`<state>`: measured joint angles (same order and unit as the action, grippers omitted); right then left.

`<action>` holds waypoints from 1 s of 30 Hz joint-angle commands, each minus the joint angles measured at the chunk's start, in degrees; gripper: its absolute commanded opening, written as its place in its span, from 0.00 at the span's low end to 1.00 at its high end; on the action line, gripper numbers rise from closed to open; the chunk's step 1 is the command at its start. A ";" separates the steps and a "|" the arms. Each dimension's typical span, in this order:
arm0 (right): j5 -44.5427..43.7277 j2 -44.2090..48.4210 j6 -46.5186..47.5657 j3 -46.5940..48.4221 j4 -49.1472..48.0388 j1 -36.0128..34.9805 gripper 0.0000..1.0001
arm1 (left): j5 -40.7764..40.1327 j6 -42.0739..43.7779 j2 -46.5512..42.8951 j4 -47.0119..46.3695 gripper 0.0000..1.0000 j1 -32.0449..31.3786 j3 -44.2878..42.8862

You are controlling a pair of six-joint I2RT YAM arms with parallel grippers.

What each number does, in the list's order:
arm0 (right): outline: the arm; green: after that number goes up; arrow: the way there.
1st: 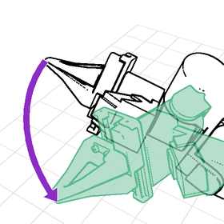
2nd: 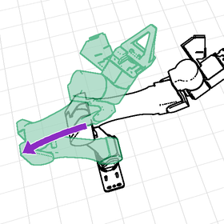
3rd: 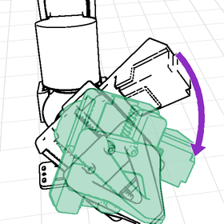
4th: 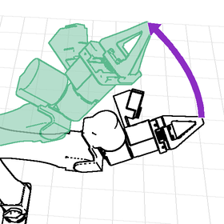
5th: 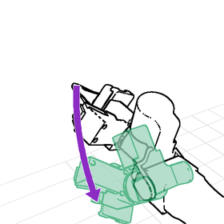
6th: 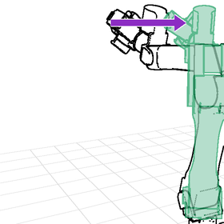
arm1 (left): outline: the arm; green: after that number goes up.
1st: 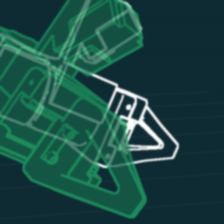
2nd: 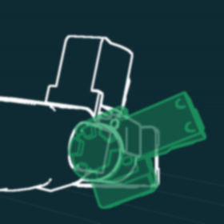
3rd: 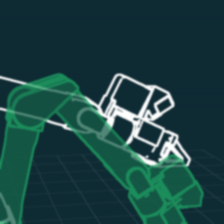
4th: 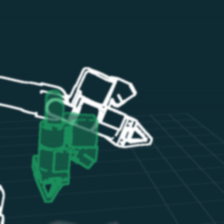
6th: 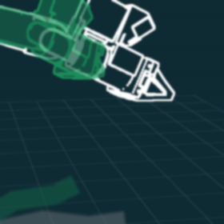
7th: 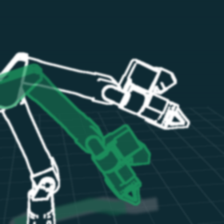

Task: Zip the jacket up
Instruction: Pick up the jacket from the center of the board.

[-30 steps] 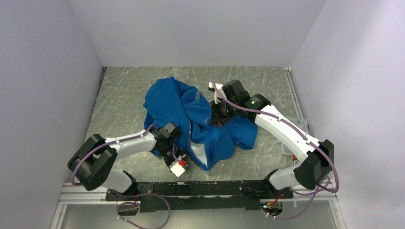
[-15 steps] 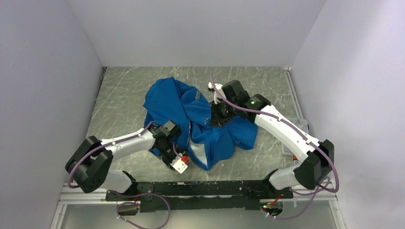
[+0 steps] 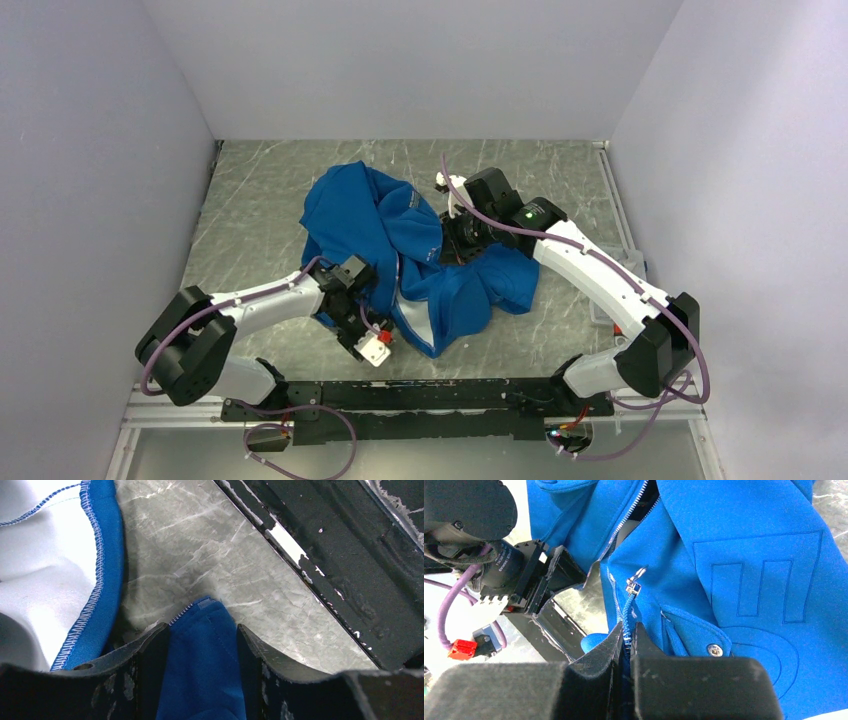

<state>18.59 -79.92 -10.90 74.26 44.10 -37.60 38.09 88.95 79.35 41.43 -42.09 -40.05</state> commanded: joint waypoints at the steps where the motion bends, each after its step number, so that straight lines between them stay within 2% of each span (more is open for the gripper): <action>1: 1.08 0.73 0.71 2.10 -0.50 -0.19 0.00 | 0.20 1.93 -0.21 -0.69 0.57 -0.17 1.66; 8: 1.16 1.00 0.88 2.97 -0.23 -0.19 0.00 | -2.40 1.76 2.40 -3.79 0.46 -0.32 2.39; 19: 1.93 2.10 1.02 3.08 -0.07 -0.32 0.00 | -4.60 3.50 5.39 -1.53 0.29 -0.43 0.62; 26: 1.51 3.22 1.17 1.75 -0.09 -0.25 0.00 | -6.22 0.87 3.27 -6.85 0.09 -0.45 -1.20; 30: 1.28 3.82 1.32 1.63 0.41 -0.22 0.00 | -7.11 -2.00 -1.18 -9.24 0.05 -0.43 -2.72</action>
<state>19.66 -78.98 -10.48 74.94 44.62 -37.63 34.39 89.56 82.46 36.60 -42.44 -40.38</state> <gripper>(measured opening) 0.069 0.094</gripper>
